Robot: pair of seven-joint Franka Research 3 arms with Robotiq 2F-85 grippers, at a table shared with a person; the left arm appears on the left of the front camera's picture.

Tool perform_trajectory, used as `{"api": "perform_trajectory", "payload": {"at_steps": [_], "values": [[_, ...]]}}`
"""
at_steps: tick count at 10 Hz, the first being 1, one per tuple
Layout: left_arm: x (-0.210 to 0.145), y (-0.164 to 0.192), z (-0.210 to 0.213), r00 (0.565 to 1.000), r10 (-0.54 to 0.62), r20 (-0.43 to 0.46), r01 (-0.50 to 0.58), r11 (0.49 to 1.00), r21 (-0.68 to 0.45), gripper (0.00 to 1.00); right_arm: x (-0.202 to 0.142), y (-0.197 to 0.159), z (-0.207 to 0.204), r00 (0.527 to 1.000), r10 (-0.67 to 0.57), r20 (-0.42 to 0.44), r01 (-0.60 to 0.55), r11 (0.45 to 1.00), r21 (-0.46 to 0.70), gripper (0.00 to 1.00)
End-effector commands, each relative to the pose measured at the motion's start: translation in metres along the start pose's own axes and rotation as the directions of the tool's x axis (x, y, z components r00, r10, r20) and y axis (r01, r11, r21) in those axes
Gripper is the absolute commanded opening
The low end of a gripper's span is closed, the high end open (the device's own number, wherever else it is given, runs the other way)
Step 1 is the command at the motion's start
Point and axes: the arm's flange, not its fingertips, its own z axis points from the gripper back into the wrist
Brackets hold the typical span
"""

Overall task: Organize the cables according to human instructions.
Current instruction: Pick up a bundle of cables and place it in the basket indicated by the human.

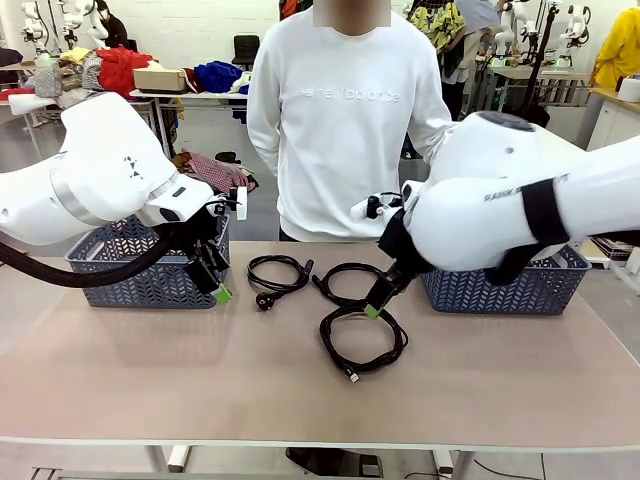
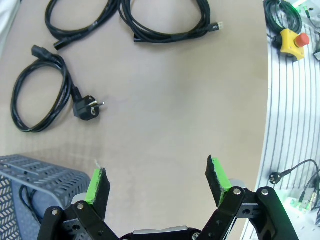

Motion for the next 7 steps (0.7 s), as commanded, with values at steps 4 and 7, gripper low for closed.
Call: {"api": "perform_trajectory", "payload": {"at_steps": [4, 7], "values": [[-0.001, -0.001, 0.001, 1.000, 0.012, 0.011, -0.012, 1.000, 0.007, 1.00, 0.043, 0.037, -0.050, 0.990, -0.117, -0.081, 0.110, 0.990, -0.093, 1.00], [-0.001, -0.001, 0.001, 1.000, 0.012, 0.011, -0.012, 1.000, 0.007, 1.00, 0.054, 0.047, -0.078, 0.988, -0.121, -0.100, 0.112, 0.990, -0.089, 1.00]]}}
